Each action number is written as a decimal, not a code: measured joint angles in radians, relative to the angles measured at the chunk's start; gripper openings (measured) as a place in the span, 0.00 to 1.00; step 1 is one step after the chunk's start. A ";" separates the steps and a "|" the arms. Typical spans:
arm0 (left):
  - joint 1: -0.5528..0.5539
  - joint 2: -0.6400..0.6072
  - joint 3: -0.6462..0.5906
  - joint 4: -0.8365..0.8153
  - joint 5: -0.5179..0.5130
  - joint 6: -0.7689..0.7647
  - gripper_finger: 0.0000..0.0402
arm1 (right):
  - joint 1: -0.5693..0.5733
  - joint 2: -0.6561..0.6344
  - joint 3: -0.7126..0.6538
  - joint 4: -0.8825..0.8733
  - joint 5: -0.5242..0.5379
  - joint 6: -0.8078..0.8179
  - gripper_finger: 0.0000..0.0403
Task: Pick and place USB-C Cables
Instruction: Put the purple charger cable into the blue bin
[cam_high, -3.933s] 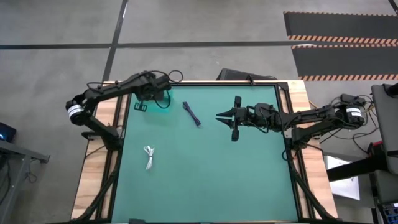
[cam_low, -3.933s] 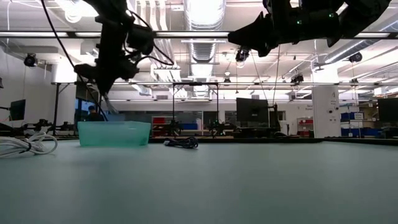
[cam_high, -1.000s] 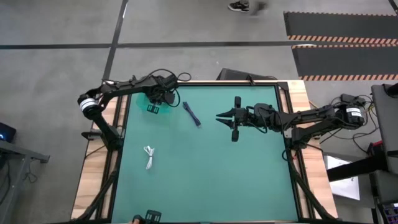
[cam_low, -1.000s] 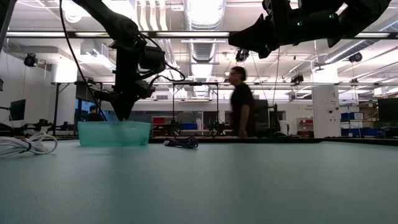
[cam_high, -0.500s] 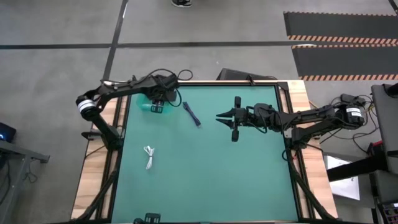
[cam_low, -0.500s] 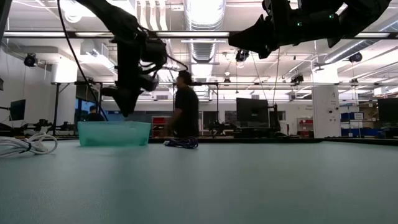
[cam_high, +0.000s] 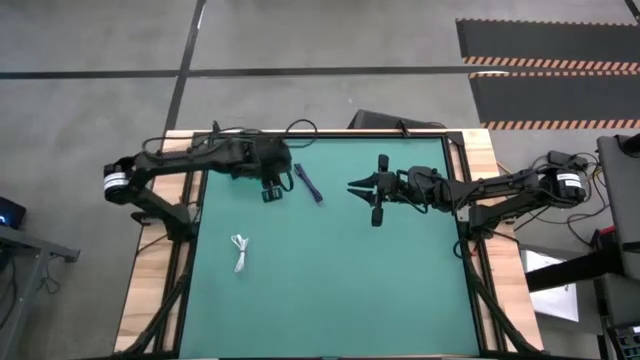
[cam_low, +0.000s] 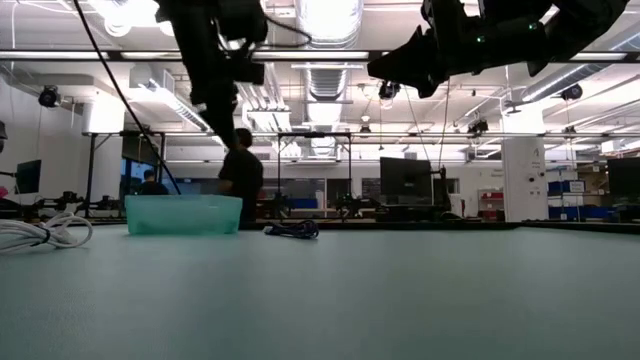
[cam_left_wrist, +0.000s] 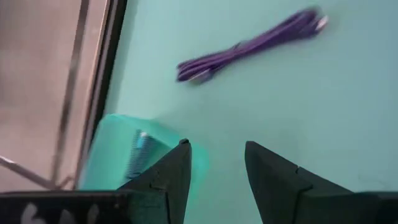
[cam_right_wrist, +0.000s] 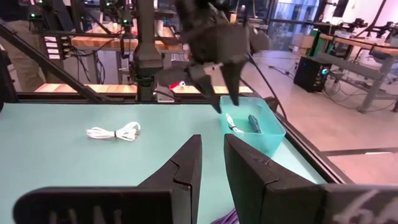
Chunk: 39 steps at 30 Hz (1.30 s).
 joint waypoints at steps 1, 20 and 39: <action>-0.023 -0.010 0.000 0.001 0.000 -0.042 0.34 | 0.000 0.000 0.000 0.000 0.000 0.003 0.15; -0.438 -0.026 -0.016 -0.011 0.004 -0.502 0.34 | 0.000 0.000 0.082 -0.219 -0.027 0.114 0.15; -0.695 -0.028 -0.019 -0.112 -0.112 -0.772 0.33 | -0.019 0.252 0.422 -0.543 -0.025 0.088 0.15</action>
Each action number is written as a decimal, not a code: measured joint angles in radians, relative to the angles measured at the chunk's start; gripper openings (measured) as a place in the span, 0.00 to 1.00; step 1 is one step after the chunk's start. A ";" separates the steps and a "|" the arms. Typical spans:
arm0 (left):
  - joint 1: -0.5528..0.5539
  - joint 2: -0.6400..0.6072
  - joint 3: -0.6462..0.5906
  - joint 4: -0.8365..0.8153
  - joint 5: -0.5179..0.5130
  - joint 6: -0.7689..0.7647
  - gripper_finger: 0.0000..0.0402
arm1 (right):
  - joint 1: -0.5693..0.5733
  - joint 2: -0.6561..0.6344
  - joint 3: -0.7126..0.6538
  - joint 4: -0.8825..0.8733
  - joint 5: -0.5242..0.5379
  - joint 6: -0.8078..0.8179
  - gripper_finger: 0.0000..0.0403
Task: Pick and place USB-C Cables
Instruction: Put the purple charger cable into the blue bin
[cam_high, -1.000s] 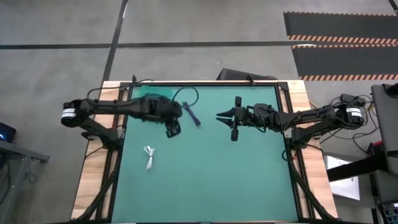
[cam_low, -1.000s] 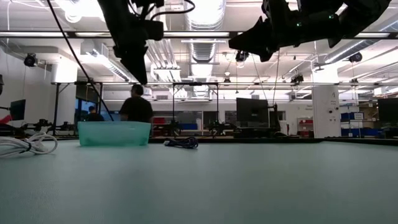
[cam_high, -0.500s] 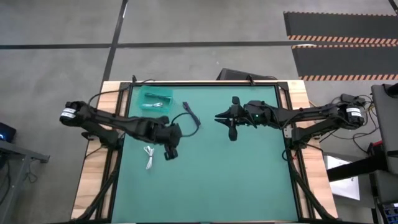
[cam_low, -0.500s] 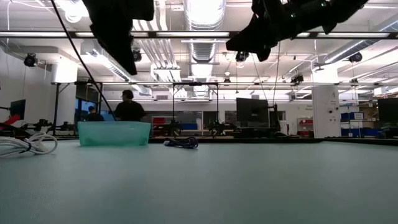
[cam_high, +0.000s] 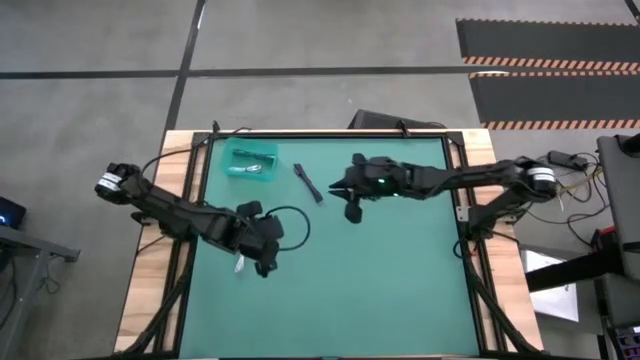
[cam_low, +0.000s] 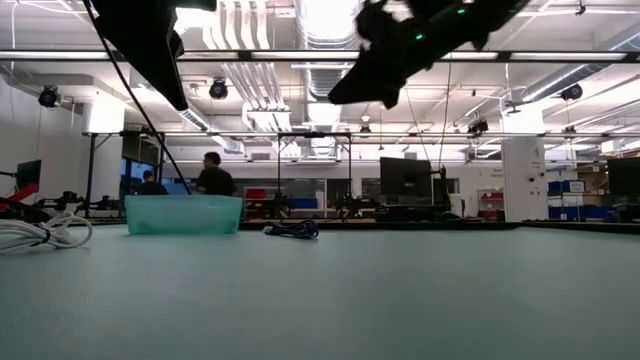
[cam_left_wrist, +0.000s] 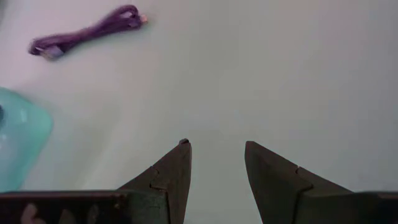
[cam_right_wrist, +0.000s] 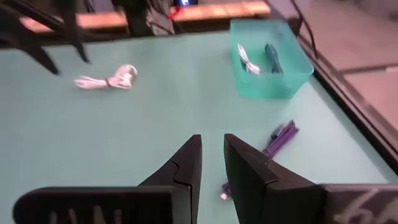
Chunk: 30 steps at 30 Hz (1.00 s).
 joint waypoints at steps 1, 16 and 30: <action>-0.007 0.000 0.000 -0.003 -0.014 0.000 0.33 | -0.005 0.032 0.036 -0.026 0.001 0.000 0.15; -0.099 -0.121 -0.025 -0.062 -0.174 -0.061 0.33 | -0.089 0.413 0.354 -0.143 0.021 -0.037 0.15; -0.099 -0.261 -0.133 -0.043 -0.265 -0.104 0.33 | -0.162 0.533 0.382 -0.160 0.019 0.106 0.15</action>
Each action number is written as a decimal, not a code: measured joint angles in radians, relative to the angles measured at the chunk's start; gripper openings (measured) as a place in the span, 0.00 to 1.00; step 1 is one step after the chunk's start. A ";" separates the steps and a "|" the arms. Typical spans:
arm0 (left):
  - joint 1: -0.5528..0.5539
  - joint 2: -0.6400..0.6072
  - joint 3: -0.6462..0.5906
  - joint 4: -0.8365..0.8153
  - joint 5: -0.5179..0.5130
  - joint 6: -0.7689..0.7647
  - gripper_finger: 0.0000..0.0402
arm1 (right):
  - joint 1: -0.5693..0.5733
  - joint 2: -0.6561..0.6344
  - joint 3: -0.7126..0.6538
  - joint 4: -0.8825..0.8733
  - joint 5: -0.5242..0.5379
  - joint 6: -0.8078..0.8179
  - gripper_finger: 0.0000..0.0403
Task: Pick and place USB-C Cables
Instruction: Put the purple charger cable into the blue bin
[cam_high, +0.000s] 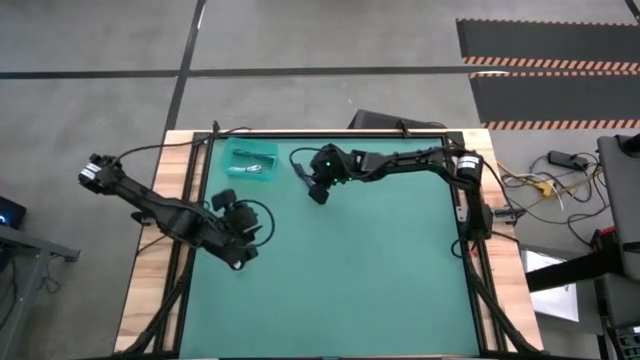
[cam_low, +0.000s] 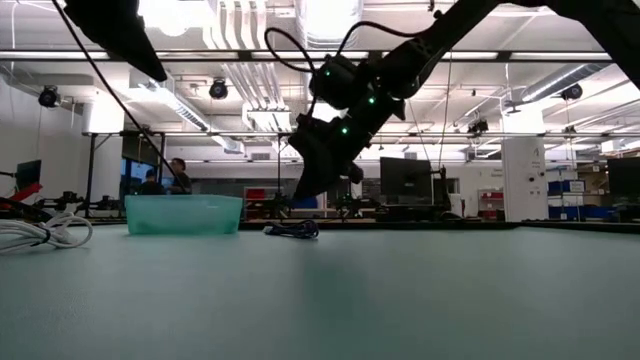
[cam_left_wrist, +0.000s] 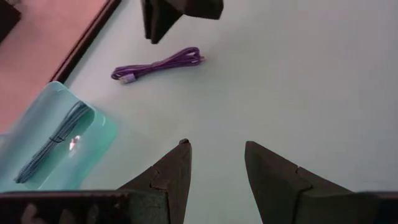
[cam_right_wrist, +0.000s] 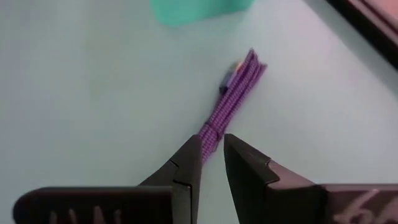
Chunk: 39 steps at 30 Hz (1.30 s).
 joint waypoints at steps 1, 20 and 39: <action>0.000 -0.002 -0.003 -0.002 -0.005 0.000 0.33 | -0.001 0.003 0.000 -0.007 0.000 0.003 0.15; 0.001 -0.018 -0.012 0.000 -0.053 0.007 0.33 | 0.024 0.036 -0.004 -0.009 -0.002 0.005 0.57; 0.001 -0.018 -0.012 0.010 -0.075 0.002 0.34 | 0.053 0.098 -0.005 0.006 0.127 0.040 0.39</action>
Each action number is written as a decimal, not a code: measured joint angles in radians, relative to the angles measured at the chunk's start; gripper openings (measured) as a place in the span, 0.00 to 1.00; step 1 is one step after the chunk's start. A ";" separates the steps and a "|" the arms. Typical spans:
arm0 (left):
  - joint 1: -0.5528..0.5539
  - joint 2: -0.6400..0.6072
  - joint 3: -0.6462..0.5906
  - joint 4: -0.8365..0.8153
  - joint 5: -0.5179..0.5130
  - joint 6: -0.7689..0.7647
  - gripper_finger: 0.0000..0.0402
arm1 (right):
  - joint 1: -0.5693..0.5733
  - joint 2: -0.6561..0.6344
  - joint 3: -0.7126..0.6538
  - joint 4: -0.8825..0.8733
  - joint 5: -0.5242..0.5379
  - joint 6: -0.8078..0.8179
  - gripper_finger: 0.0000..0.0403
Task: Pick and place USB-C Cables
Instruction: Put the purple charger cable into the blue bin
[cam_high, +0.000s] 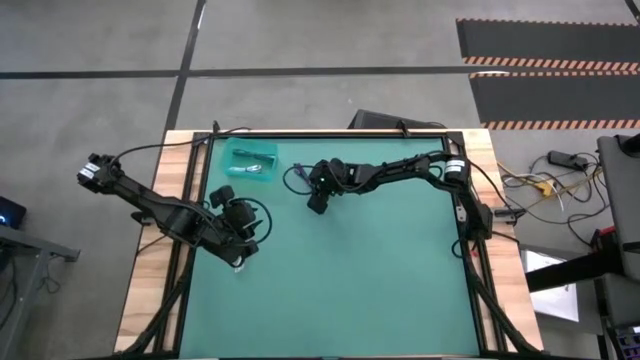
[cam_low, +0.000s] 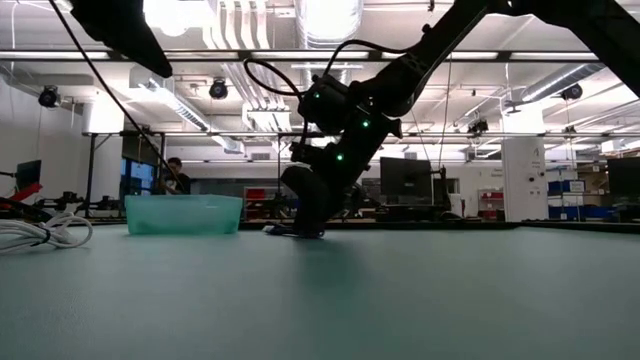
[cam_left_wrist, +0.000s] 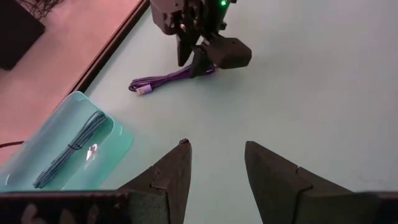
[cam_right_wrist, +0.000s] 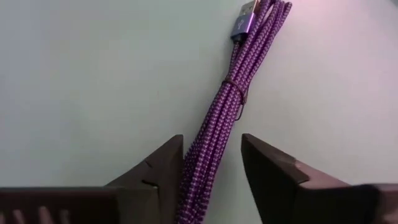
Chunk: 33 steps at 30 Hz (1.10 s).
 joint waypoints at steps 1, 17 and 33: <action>0.000 0.000 0.000 0.004 -0.001 0.000 0.34 | 0.000 0.000 0.000 -0.003 0.000 0.000 0.36; 0.000 0.000 -0.070 0.327 -0.131 0.117 0.34 | 0.000 -0.007 -0.025 0.003 -0.001 -0.043 0.05; 0.056 -0.002 -0.322 1.138 0.013 0.593 0.34 | 0.036 -0.223 -0.161 0.045 -0.038 -0.095 0.05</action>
